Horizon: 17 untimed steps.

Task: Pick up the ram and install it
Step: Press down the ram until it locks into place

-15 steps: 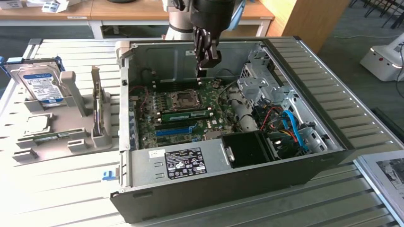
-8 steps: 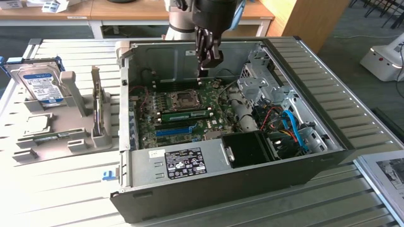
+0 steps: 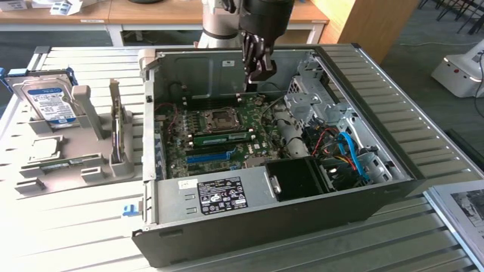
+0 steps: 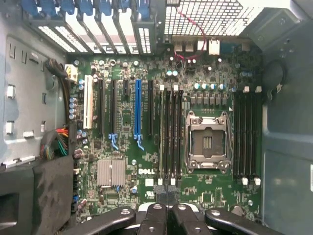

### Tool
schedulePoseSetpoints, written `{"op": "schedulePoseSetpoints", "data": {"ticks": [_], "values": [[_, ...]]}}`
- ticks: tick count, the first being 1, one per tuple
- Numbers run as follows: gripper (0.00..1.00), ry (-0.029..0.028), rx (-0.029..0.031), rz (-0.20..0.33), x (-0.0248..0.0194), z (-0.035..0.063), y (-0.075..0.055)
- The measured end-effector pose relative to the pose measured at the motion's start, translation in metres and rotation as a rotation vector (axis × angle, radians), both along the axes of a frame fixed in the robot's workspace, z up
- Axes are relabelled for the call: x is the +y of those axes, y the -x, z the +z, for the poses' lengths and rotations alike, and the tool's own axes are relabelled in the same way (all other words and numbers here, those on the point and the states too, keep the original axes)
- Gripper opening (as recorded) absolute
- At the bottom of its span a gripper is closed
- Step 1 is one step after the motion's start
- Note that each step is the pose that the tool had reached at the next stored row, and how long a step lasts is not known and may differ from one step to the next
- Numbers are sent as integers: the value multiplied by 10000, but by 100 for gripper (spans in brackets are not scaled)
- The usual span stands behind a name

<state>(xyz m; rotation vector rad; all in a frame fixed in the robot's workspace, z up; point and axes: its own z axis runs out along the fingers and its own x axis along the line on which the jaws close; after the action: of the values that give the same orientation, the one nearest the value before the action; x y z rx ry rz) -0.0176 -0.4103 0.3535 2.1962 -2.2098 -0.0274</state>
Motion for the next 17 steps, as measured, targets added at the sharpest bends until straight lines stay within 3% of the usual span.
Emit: {"op": "schedulePoseSetpoints", "data": {"ticks": [11,17], "values": [[10,0,0,1,0,0,-167],[10,0,0,-1,0,0,-173]]}}
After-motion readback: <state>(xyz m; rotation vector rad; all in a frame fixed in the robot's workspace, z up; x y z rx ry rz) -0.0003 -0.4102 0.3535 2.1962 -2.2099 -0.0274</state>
